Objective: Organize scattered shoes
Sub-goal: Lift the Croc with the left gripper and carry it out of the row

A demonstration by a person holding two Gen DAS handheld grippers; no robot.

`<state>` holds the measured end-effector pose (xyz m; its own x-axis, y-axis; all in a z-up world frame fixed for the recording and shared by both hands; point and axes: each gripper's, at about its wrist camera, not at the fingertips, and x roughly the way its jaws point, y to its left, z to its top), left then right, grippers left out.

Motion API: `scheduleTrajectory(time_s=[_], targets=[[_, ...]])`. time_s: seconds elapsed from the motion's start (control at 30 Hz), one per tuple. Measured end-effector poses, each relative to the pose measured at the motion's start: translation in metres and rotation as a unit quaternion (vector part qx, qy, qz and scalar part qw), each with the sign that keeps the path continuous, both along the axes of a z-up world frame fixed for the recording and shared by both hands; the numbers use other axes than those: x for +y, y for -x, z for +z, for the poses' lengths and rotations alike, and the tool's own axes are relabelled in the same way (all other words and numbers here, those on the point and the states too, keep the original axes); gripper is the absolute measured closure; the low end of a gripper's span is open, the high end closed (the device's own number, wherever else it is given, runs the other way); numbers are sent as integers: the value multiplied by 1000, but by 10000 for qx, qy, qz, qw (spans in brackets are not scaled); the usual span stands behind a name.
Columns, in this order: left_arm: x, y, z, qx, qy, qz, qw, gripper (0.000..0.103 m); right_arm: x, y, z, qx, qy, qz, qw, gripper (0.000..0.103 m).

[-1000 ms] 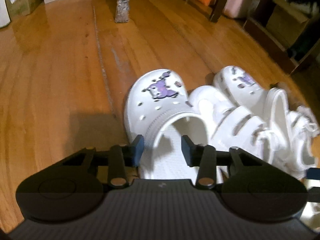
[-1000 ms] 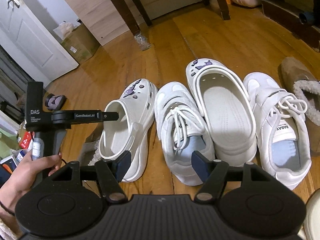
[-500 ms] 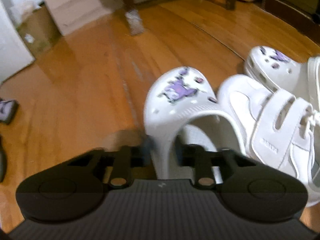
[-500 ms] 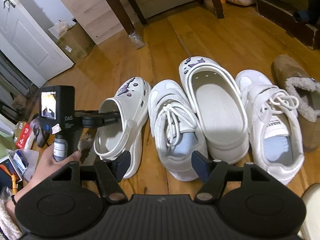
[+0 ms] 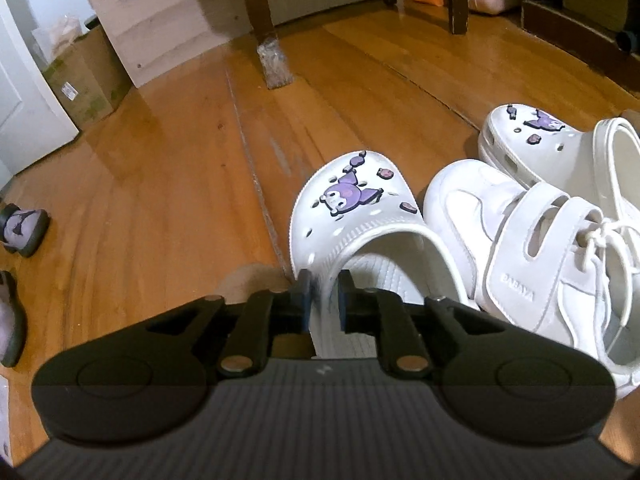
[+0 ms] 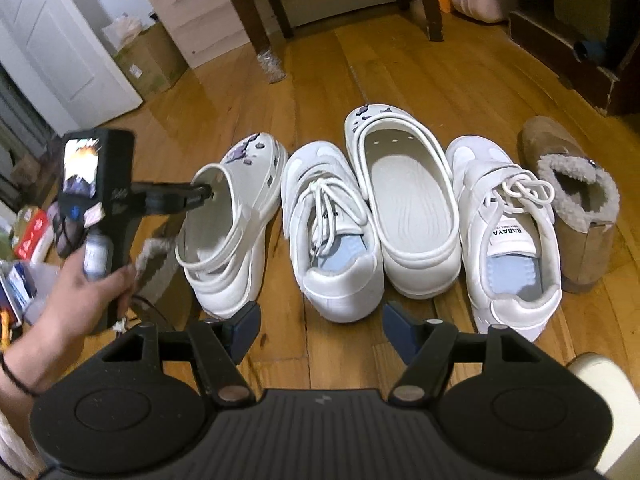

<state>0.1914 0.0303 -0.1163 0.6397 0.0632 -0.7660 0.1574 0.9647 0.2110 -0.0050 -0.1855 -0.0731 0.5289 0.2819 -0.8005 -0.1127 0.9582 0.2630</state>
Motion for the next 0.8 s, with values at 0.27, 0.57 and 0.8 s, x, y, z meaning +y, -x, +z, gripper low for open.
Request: scheduleTrajectory(time_s=[0.27,0.57,0.8], targets=[[-6,-12,-18,50,-356,105,9993,89,-10,-11,-21,214,-140,-153,9996,34],[-6,24,-13,180,-403,-114,9990,87,-12,-6,-21,230,-75,-143,9996,34],[2,88,3,249,94,-127,9996,86,-8,15,-3,155,103,113,9998,34]])
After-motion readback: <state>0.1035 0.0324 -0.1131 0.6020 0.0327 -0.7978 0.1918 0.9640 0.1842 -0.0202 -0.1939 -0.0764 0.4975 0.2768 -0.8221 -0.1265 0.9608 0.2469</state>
